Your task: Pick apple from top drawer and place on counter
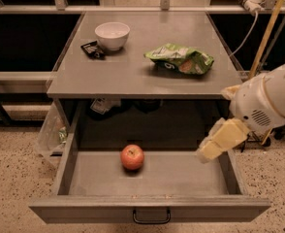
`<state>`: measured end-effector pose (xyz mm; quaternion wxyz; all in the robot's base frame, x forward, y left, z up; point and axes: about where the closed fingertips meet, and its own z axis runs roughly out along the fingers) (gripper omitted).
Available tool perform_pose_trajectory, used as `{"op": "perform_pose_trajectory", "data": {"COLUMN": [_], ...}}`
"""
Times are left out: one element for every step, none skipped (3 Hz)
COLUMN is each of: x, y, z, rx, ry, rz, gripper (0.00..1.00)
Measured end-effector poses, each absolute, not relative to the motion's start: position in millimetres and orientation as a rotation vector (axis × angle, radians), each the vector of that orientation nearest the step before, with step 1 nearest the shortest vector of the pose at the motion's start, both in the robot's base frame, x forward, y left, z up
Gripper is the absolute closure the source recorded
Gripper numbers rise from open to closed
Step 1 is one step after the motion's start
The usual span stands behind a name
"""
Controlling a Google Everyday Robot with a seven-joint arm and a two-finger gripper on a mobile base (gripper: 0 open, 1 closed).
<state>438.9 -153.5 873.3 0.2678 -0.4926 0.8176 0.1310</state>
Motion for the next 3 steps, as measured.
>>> {"op": "perform_pose_trajectory", "data": {"x": [449,463,463], "y": [-108,-102,-102], "z": [842,847,847], "rx": [-1.212,-1.167,-1.167], "ry": [2.162,2.126,2.126], "rz": [0.474,0.436,0.436], "gripper": [0.0,0.0,0.0]}}
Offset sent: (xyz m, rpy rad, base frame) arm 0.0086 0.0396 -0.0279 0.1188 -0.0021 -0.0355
